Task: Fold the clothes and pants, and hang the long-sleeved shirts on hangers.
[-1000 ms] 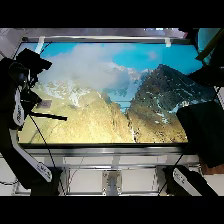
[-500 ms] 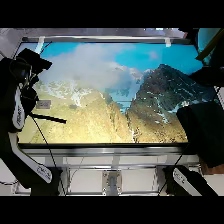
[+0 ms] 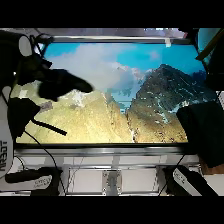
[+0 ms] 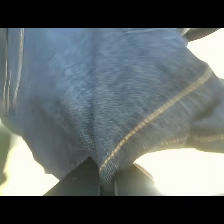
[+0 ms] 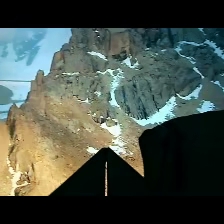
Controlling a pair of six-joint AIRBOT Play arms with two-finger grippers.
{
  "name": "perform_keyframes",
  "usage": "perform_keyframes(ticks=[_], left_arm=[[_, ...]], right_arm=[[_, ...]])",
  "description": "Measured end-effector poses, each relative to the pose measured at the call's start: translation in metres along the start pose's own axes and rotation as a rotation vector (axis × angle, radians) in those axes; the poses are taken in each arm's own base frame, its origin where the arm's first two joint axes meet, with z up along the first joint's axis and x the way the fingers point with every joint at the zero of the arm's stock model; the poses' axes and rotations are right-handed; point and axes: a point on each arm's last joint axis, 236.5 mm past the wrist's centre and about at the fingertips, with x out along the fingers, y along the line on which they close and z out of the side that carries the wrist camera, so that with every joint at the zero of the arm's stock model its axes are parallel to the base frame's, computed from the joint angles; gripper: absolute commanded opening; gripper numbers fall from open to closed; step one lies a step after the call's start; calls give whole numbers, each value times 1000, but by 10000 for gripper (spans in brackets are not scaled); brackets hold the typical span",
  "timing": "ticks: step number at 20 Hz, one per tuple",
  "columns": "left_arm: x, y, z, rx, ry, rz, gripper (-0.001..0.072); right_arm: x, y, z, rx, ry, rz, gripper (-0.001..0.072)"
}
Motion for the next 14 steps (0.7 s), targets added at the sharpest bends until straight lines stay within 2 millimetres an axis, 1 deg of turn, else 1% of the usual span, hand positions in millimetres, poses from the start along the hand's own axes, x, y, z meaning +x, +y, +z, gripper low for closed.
perform_keyframes(ticks=[1, 2, 3, 4, 5, 6, 7, 8, 9, 10, 11, 12, 14], left_arm=[[-6, -49, 15, 57, -66, -119, 36], [-11, -91, 25, 109, -113, -209, 36], [-13, -129, 32, 158, -143, -285, 36], [-10, -167, 35, 207, -158, -353, 36], [-3, -202, 35, 249, -159, -408, 36], [5, -232, 34, 283, -156, -452, 37], [14, -259, 32, 312, -152, -487, 55], [25, -284, 30, 333, -150, -514, 244], [37, -302, 30, 348, -151, -529, 587], [47, -311, 30, 360, -152, -523, 700], [58, -312, 31, 371, -152, -495, 708], [67, -306, 32, 376, -148, -457, 708], [84, -274, 40, 363, -139, -334, 707]], right_arm=[[0, -4, 0, -12, 2, -18, 12], [1, -8, 0, -22, 4, -30, 12], [2, -10, 0, -29, 6, -41, 12], [4, -13, 0, -33, 9, -48, 14], [7, -14, 1, -37, 10, -51, 58], [10, -16, 3, -38, 12, -54, 168], [14, -18, 4, -39, 14, -54, 295], [20, -19, 6, -39, 16, -55, 351], [25, -21, 7, -38, 23, -53, 351], [32, -23, 6, -36, 36, -52, 350], [38, -25, 6, -34, 46, -54, 350], [45, -27, 5, -32, 61, -52, 351], [61, -26, 1, -19, 94, -29, 351]])
